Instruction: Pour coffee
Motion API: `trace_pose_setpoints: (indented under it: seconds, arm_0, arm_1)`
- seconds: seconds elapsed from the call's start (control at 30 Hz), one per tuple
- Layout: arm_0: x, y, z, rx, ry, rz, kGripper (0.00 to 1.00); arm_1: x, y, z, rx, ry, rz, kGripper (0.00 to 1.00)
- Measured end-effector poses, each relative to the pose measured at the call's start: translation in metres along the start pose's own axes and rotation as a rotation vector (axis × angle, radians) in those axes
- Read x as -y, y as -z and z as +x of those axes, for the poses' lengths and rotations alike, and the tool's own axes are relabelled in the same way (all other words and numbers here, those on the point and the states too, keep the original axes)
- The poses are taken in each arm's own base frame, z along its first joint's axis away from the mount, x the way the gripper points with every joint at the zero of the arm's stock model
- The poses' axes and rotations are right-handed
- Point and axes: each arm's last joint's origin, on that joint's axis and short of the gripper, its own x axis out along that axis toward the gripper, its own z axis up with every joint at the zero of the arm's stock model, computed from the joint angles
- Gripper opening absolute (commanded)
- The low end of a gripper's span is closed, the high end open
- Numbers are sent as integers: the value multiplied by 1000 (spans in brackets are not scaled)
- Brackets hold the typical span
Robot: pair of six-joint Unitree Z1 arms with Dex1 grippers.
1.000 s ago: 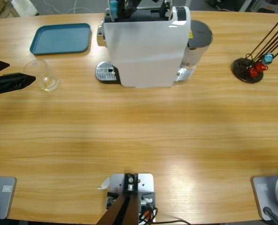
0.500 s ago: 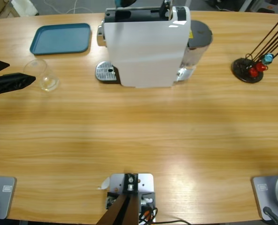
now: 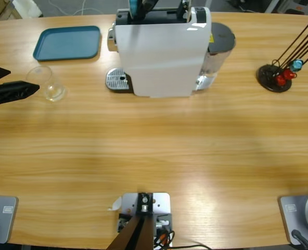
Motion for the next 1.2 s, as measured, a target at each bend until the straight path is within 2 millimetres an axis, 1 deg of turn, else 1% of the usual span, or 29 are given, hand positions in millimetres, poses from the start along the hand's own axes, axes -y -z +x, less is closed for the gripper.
trace_pose_setpoints:
  seconds: [0.1, 0.43, 0.53, 0.7, 0.73, 0.77, 0.8, 0.83, 0.87, 0.9, 0.93, 0.97, 1.2]
  arm_0:
    - [0, 0, 0, 0, 0, 0, 968]
    - [0, 0, 0, 0, 0, 0, 968]
    - [0, 0, 0, 0, 0, 0, 968]
    - [0, 0, 0, 0, 0, 0, 968]
    - [0, 0, 0, 0, 0, 0, 968]
    - [0, 0, 0, 0, 0, 0, 968]
    - [0, 0, 0, 0, 0, 0, 968]
    - [0, 0, 0, 0, 0, 0, 968]
    - [0, 0, 0, 0, 0, 0, 968]
    - [0, 0, 0, 0, 0, 0, 968]
    - [0, 0, 0, 0, 0, 0, 968]
    - [0, 0, 0, 0, 0, 0, 968]
    - [0, 0, 0, 0, 0, 0, 964]
  arm_1:
    - [-1, 0, 3, -4, -7, 0, 0]
    - [-2, -1, 3, -4, -11, -3, 0]
    - [-5, -4, 7, -5, -22, -11, 0]
    - [-4, -8, 8, -6, -27, -14, 8]
    - [-3, -9, 9, -8, -29, -13, 194]
    - [-3, -8, 10, -10, -30, -13, 422]
    - [-3, -8, 11, -11, -31, -13, 499]
    - [-3, -8, 11, -11, -32, -13, 676]
    - [-3, -8, 10, -12, -32, -13, 774]
    - [-3, -8, 10, -13, -33, -13, 846]
    - [-4, -8, 11, -14, -34, -12, 901]
    - [-4, -8, 12, -17, -38, -12, 918]
    - [-6, -9, 14, -21, -46, -8, 922]
